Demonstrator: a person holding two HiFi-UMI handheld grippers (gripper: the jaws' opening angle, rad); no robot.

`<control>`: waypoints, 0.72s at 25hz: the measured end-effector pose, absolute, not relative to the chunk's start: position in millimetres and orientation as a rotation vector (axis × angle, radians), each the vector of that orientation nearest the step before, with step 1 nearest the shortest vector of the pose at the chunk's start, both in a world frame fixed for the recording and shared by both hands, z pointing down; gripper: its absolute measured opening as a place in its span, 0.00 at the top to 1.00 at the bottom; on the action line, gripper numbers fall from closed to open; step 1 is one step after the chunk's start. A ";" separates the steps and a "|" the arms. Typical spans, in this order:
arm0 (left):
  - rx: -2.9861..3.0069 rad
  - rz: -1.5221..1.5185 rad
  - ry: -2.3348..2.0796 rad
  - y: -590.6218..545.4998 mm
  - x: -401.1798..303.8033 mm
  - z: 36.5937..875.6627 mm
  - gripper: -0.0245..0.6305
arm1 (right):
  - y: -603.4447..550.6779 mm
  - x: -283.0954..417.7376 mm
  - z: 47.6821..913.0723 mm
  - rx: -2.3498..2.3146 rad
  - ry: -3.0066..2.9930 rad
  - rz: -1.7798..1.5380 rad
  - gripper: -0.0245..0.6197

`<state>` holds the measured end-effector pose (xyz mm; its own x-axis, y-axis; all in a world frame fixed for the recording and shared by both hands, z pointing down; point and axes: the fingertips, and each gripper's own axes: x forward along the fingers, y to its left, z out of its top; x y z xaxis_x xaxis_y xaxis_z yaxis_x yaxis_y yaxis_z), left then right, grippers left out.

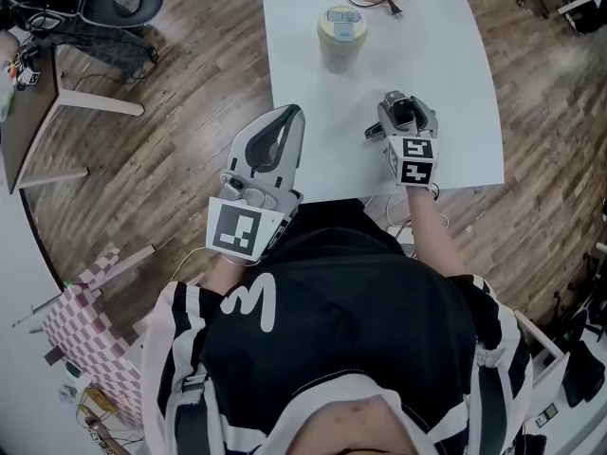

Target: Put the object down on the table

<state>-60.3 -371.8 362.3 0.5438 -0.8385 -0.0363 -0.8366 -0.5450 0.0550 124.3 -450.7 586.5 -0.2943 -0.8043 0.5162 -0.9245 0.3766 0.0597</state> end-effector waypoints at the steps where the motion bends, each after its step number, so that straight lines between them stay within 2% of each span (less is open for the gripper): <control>1: 2.729 -0.091 -1.487 -372.2 -61.0 362.5 0.96 | -452.0 124.2 587.6 1.490 -2.172 0.347 0.51; 18: 2.707 -0.097 -1.528 -377.6 -70.0 362.5 0.96 | -454.8 125.0 610.7 1.467 -2.115 0.411 0.51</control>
<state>-70.0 -377.6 362.5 0.5155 -0.8560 -0.0387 -0.8541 -0.5169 0.0576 125.0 -454.8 610.7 -0.2713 -0.7689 0.5789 -0.9298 0.3648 0.0489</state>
